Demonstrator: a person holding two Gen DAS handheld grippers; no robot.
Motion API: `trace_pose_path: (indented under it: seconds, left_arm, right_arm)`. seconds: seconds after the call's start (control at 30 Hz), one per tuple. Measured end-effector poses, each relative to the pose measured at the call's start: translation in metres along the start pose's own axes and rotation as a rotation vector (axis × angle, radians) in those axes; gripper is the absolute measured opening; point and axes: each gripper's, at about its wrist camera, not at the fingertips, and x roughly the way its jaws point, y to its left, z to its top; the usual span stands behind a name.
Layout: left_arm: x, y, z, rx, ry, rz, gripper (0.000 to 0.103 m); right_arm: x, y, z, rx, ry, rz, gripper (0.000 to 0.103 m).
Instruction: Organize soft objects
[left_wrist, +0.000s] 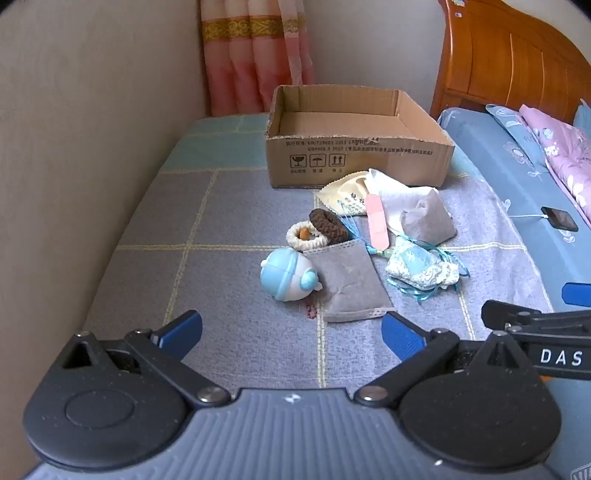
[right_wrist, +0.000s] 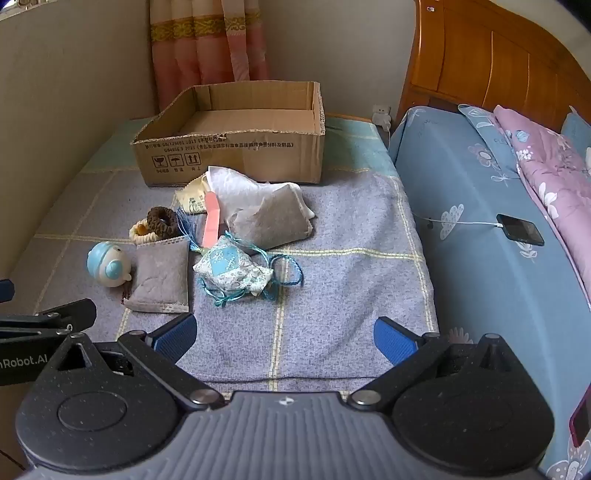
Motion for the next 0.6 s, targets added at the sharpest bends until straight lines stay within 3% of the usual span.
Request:
trace_pose_path:
  seconds: [0.6]
  left_arm:
    - [-0.0012,0.0021,0.0007,-0.008,0.000,0.000,0.102]
  right_arm:
    - [-0.0011,0.0010,-0.0009,-0.006,-0.006,-0.004,0.103]
